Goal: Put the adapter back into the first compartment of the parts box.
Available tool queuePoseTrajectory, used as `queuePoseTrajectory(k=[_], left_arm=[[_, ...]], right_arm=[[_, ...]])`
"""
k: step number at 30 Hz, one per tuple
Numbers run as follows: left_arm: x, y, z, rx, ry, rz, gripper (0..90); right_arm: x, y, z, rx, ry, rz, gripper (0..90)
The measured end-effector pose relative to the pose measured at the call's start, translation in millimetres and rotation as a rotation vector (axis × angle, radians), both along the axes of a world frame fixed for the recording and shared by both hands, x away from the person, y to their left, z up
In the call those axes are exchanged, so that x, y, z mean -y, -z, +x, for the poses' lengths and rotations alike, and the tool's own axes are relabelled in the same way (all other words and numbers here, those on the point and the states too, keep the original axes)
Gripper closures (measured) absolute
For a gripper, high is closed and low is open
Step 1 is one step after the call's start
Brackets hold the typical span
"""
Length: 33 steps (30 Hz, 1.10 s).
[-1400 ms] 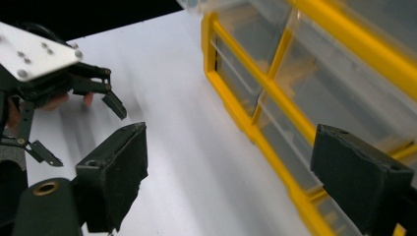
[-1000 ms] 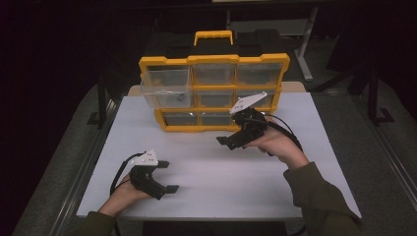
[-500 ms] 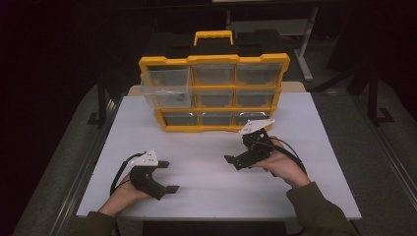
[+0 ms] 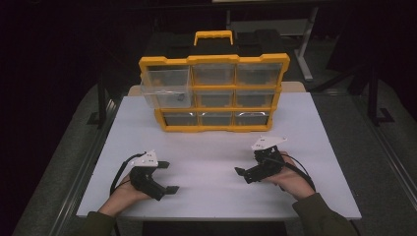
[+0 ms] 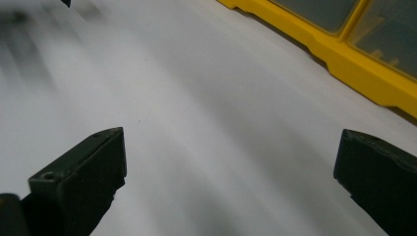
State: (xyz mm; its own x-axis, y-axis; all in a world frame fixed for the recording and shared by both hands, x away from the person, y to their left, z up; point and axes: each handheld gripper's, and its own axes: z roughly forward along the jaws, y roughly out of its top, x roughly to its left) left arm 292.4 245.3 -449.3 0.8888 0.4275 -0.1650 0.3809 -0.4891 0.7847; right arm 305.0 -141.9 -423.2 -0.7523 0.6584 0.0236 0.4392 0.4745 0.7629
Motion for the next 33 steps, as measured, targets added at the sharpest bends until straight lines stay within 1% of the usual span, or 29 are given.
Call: queuePoseTrajectory(k=[5, 6, 7, 11, 16, 18, 21, 25, 27, 31, 33], left_arm=[[-0.1, -0.1, -0.1, 0.001, 0.002, -0.001, 0.0], [0.0, -0.2, -0.2, 0.001, 0.002, -0.001, 0.0], [-0.1, -0.4, -0.3, 0.002, 0.002, 0.000, 0.0], [0.2, -0.9, -0.8, 0.004, 0.003, -0.004, 0.0], [0.8, -0.8, -0.7, 0.006, 0.007, -0.004, 0.0], [1.0, -0.6, -0.7, 0.005, 0.008, -0.003, 0.0], [0.9, -0.2, -0.6, 0.006, 0.009, -0.001, 0.0], [-0.3, -0.4, -1.2, 0.007, 0.006, -0.004, 0.0], [0.0, 0.4, -1.0, 0.003, 0.007, -0.002, 0.0], [0.6, 0.8, -1.1, 0.005, 0.007, 0.005, 0.0], [0.8, 1.4, -1.1, 0.004, 0.004, 0.011, 0.0]], right_arm=[[9.4, 7.7, -6.2, -0.010, 0.019, 0.000, 0.0], [11.6, 9.2, -7.4, -0.015, 0.025, -0.002, 0.0], [16.2, 11.9, -10.5, -0.031, 0.029, 0.001, 0.0], [23.7, 16.0, -15.6, -0.045, 0.042, -0.004, 0.0], [35.7, 21.6, -21.4, -0.032, 0.066, -0.004, 0.0], [39.7, 24.2, -22.0, -0.039, 0.078, 0.001, 0.0], [41.6, 26.3, -22.0, -0.042, 0.084, 0.001, 0.0], [43.6, 29.5, -23.4, -0.049, 0.074, -0.015, 0.0], [45.3, 30.7, -24.2, -0.055, 0.077, -0.019, 0.0], [47.3, 29.2, -24.3, -0.044, 0.085, -0.004, 0.0], [48.0, 29.6, -23.8, -0.041, 0.086, -0.005, 0.0]])
